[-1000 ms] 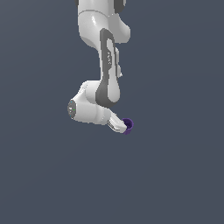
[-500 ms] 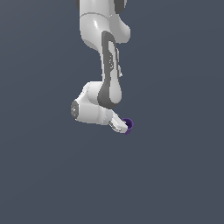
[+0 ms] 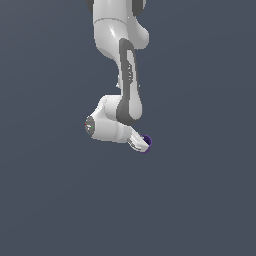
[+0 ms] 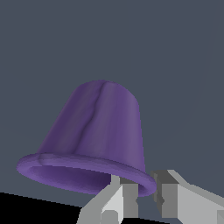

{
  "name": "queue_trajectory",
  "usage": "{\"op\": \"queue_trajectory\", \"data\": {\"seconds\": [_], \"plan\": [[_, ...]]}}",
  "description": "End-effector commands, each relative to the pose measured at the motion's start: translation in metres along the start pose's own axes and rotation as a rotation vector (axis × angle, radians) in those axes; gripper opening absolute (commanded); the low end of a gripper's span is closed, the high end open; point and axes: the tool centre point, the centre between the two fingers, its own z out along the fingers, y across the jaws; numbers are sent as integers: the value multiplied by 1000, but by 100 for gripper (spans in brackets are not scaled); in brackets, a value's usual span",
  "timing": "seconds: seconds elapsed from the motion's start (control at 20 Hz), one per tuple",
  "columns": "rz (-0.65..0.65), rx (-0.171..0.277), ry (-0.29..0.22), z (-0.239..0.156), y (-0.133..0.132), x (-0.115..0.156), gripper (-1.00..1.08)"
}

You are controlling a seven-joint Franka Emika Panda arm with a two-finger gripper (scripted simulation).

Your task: Pick up the object and move it to a goal position.

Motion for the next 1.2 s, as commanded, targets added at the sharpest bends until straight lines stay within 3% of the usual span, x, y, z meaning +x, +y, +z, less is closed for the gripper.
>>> {"op": "queue_trajectory", "data": {"seconds": [0.0, 0.6, 1.15], "plan": [[1, 0, 0, 0, 0, 0, -100], [0, 0, 0, -14, -2, -10, -100], [2, -2, 2, -91, -11, -67, -100]]}}
